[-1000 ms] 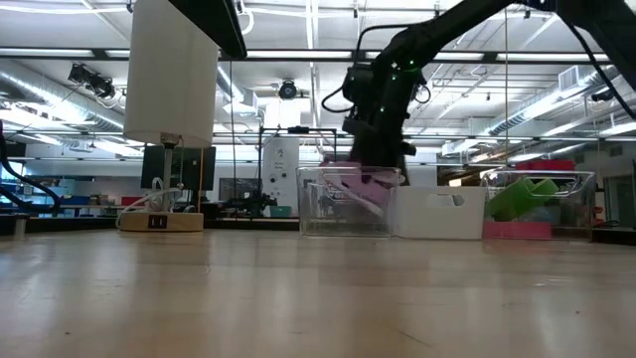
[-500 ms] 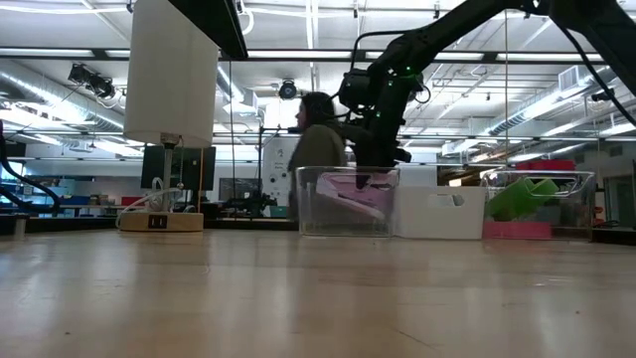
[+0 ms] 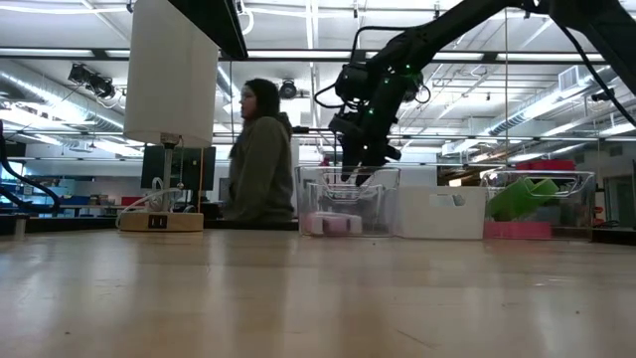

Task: Pick and place Stapler, Stapler remover, tape
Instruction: Put the black stapler into the left transparent bin

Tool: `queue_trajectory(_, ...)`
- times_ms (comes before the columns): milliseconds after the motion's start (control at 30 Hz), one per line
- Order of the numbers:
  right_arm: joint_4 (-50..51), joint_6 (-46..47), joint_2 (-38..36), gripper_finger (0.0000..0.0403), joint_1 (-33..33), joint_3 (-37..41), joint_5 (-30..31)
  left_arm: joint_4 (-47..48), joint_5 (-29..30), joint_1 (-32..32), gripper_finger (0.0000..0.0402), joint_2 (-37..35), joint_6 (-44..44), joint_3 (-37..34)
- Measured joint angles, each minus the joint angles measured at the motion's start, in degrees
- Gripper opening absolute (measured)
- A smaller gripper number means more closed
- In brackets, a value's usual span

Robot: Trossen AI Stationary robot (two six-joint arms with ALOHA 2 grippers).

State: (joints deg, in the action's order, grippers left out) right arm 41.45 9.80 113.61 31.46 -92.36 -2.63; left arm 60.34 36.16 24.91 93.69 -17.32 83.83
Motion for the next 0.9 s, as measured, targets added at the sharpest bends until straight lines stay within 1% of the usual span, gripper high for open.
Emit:
queue_trajectory(100, -1.72, -0.02, -1.13, 0.0195, 0.03, 0.00, -1.15, 0.00, 0.00, 0.00, 0.0115, 0.00, -0.02, 0.00)
queue_trajectory(233, -3.83, -0.02, -4.30, 0.0172, -0.06, 0.00, -6.40, 0.00, -0.02, 0.00, 0.0115, 0.00, -0.74, 0.00)
queue_trajectory(300, -4.59, -0.07, -6.36, 0.0163, -0.83, 0.00, -9.15, 0.15, -0.27, 0.00, 0.0115, 0.00, -2.80, 0.00)
queue_trajectory(433, -3.82, -0.44, -10.21, 0.0150, -3.80, 0.00, -16.63, 3.67, -3.95, 0.32, 0.0115, 0.07, -8.22, 0.02)
queue_trajectory(533, -2.48, -0.42, -12.63, 0.0145, -8.24, 0.00, -20.77, 5.88, -4.94, 1.36, 0.0115, 0.05, -13.20, -0.99)
queue_trajectory(667, -1.38, -0.44, -14.61, 0.0144, -16.00, 0.00, -21.28, 7.31, -7.20, 3.38, 0.0115, 0.22, -18.11, -5.03)
queue_trajectory(800, -1.20, 0.87, -15.20, 0.0144, -22.99, 0.00, -20.37, 6.62, -12.93, 5.55, 0.0115, 0.22, -25.21, -10.04)
queue_trajectory(900, -0.12, 1.86, -15.20, 0.0144, -27.07, 0.02, -19.82, 6.01, -15.76, 8.37, 0.0115, 0.22, -31.11, -13.27)
